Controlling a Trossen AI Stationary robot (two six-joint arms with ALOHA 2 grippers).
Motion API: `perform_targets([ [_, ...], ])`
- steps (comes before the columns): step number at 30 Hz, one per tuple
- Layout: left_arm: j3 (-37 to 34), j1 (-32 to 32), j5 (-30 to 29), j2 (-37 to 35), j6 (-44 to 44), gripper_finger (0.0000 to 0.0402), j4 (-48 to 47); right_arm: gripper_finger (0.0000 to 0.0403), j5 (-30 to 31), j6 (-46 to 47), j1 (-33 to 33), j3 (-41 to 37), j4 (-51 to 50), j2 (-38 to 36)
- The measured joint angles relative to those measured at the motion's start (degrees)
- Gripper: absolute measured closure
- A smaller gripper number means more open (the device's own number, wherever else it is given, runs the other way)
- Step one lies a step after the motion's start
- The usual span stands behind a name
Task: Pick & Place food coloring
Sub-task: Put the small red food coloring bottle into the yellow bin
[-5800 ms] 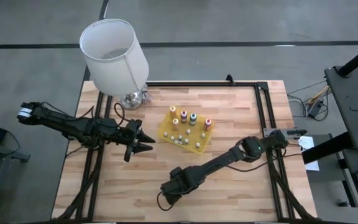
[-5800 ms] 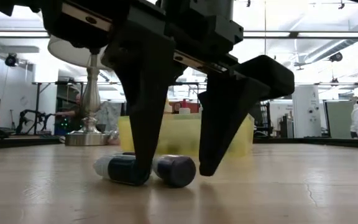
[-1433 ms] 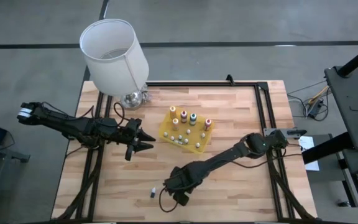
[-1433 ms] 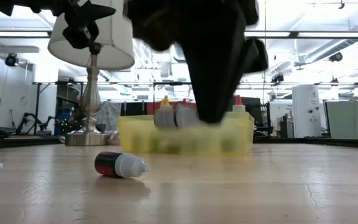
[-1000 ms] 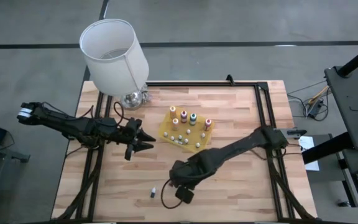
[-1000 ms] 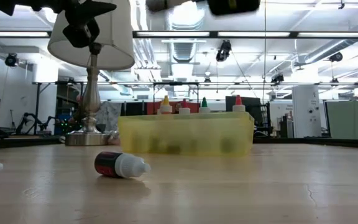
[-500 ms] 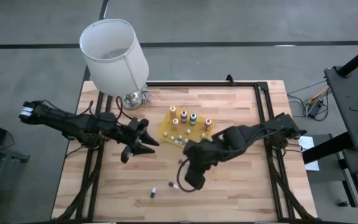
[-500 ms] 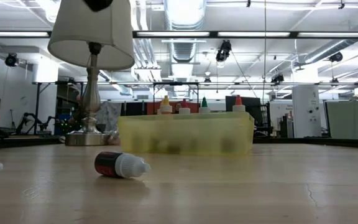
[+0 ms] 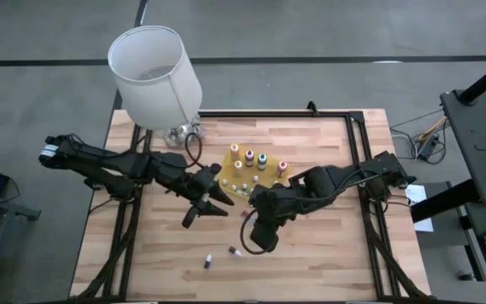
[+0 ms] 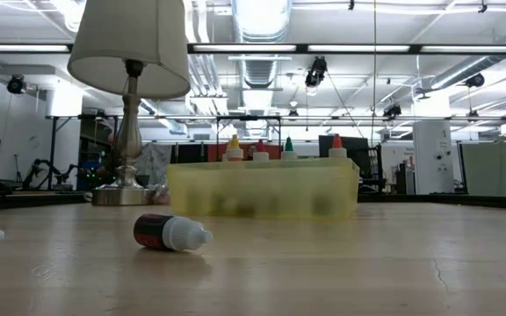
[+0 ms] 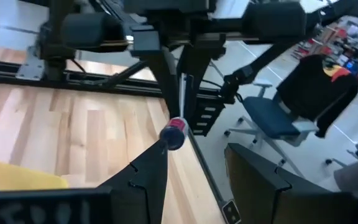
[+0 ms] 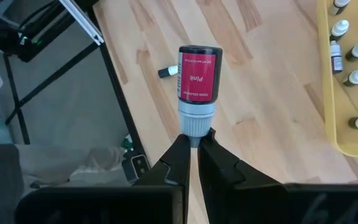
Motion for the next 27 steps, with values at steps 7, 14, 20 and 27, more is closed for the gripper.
perform_targets([
  [7,3.2,0.0,2.3,5.4,0.4,0.0268,-0.2,0.0385,0.0,0.0,0.0,0.0,0.0,0.0],
  [14,5.2,0.0,3.2,9.0,0.3,0.0268,-0.2,0.0385,-0.5,0.0,0.0,0.0,-0.2,0.0],
  [20,5.3,0.1,2.5,9.1,0.6,0.0268,-1.0,0.0385,-0.7,0.2,0.0,0.0,-0.1,0.0],
  [27,5.3,0.3,0.8,8.7,1.4,0.0268,-1.3,0.0385,-0.7,0.2,0.0,0.0,0.1,0.0],
])
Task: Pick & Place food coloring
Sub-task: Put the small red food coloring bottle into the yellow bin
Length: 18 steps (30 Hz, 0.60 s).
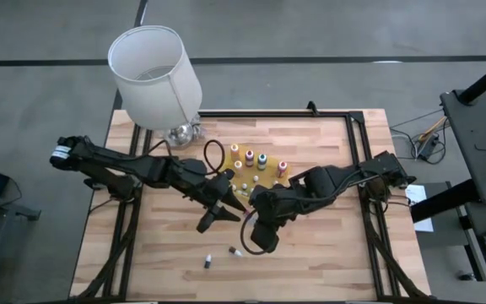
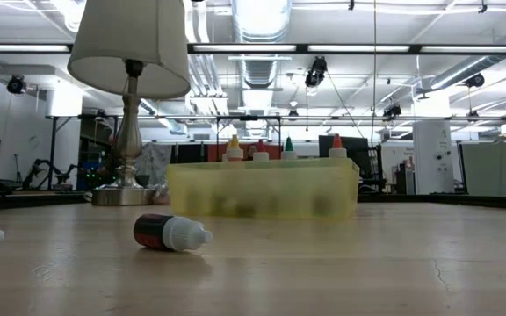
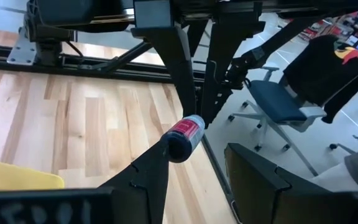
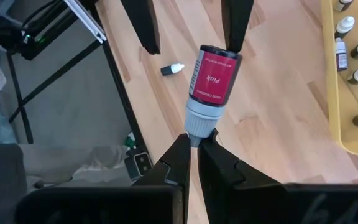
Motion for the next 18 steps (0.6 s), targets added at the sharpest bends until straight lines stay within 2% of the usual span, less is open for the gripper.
perform_targets([
  [18,0.0,0.0,-1.3,0.0,0.3,0.0268,-0.3,0.0385,-1.1,0.0,0.0,0.0,0.0,0.0],
])
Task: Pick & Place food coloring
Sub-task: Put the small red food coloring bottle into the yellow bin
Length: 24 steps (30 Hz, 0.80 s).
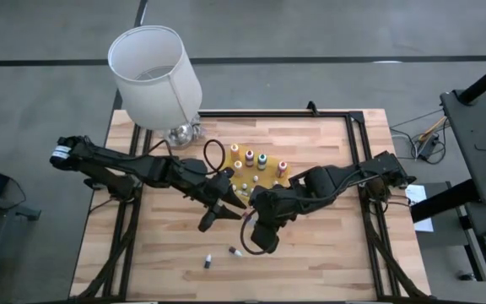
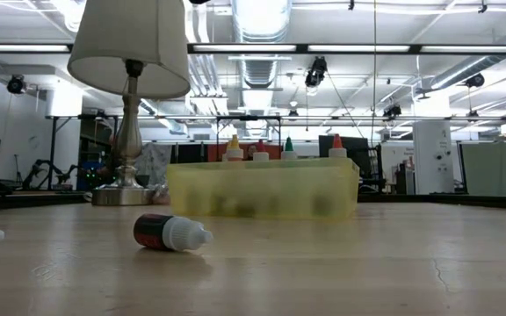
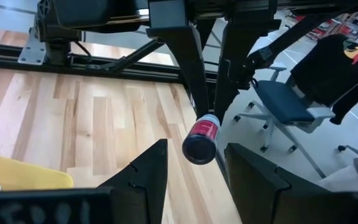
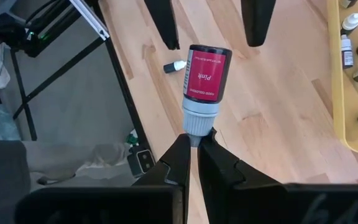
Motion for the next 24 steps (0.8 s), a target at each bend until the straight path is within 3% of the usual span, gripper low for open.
perform_targets([
  [24,0.0,0.0,2.5,0.6,-0.6,0.0268,3.0,0.0385,0.0,-0.2,0.0,0.0,1.2,0.0],
])
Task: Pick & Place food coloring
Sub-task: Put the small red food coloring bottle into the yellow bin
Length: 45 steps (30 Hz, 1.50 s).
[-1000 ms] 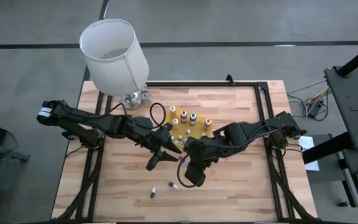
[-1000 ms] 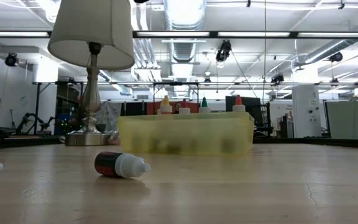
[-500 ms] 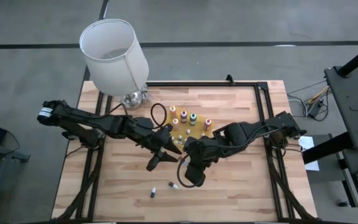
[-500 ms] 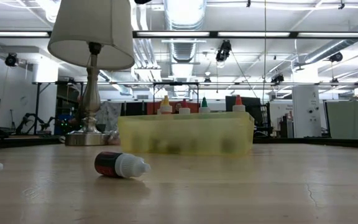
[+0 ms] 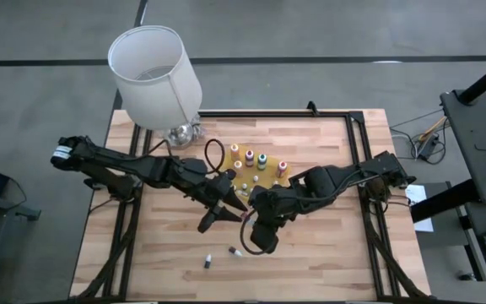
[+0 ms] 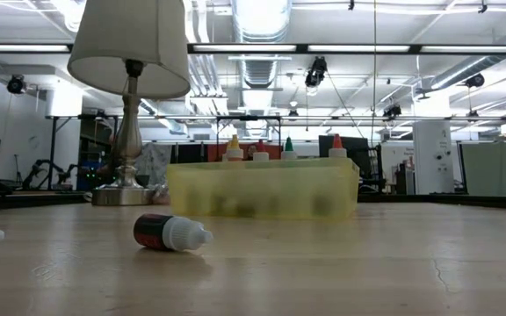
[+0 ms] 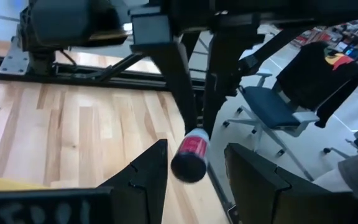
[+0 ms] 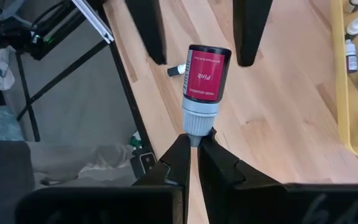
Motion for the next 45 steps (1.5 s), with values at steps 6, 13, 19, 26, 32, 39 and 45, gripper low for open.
perform_targets([
  [6,0.0,0.0,0.1,0.0,0.0,0.0268,0.1,0.0385,0.1,-0.4,-0.3,0.0,2.0,0.0],
  [13,0.0,0.0,1.1,0.0,-1.0,0.0268,-0.1,0.0385,0.1,-0.5,-0.3,0.0,2.0,0.0],
  [19,0.0,0.0,1.1,0.0,-1.4,0.0268,-0.1,0.0385,0.1,-0.5,-0.3,0.0,2.0,0.0],
  [26,0.0,0.0,1.1,0.0,-2.0,0.027,-0.3,0.0385,0.2,-0.5,-0.3,0.0,2.0,0.0],
  [32,0.0,0.0,1.1,0.0,-2.3,0.0288,-0.4,0.0385,0.2,-0.9,-0.4,0.0,2.1,0.0],
  [39,0.0,0.0,1.1,0.0,-2.4,0.0315,-0.6,0.0385,0.2,-1.3,-0.6,0.0,2.3,0.0],
  [45,0.0,0.0,1.3,0.0,-2.4,0.0349,-0.6,0.0385,0.2,-1.3,-0.6,0.0,2.1,0.0],
])
